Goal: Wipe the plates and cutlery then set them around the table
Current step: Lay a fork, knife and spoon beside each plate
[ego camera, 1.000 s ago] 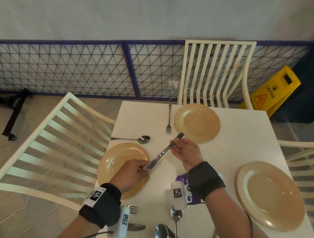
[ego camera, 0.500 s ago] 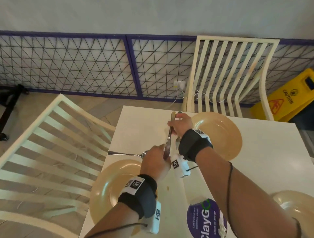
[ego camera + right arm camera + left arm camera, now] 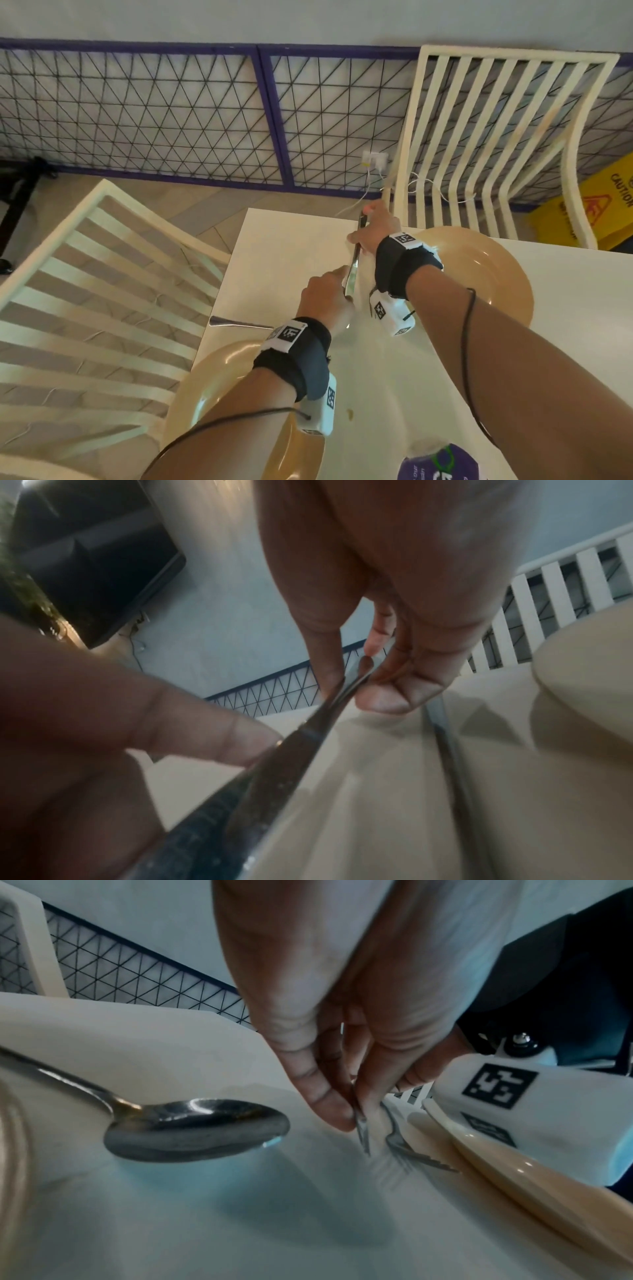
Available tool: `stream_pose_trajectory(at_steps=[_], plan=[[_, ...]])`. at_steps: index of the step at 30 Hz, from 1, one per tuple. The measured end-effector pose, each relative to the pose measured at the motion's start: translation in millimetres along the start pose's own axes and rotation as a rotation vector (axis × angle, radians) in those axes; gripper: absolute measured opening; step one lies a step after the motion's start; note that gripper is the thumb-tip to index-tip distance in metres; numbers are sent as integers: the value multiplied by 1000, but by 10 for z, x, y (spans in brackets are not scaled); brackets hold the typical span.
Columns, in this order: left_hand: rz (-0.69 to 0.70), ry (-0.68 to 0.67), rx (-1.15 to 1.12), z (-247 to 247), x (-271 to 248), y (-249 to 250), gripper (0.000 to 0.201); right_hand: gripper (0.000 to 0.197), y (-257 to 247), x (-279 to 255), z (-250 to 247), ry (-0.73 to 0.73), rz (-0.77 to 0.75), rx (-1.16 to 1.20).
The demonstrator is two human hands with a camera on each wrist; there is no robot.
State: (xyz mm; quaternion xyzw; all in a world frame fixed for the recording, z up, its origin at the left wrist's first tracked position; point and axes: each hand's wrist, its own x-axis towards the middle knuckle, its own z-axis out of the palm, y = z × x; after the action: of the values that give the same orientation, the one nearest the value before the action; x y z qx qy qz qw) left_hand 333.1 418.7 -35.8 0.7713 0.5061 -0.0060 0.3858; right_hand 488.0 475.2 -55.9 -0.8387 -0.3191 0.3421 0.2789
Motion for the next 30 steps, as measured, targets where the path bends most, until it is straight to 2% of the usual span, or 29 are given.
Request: stream_pose_trajectory(at_steps=[5, 12, 18, 30], plan=[[41, -32, 79, 49, 135, 5, 27, 55, 57, 137, 63, -5, 2, -170], [17, -59, 171, 120, 164, 38, 39, 35, 112, 234, 140, 43, -25, -311], [31, -71, 186, 153, 104, 79, 67, 36, 141, 194, 157, 39, -15, -328], [26, -64, 175, 175, 100, 63, 58, 43, 123, 78, 93, 38, -36, -269]])
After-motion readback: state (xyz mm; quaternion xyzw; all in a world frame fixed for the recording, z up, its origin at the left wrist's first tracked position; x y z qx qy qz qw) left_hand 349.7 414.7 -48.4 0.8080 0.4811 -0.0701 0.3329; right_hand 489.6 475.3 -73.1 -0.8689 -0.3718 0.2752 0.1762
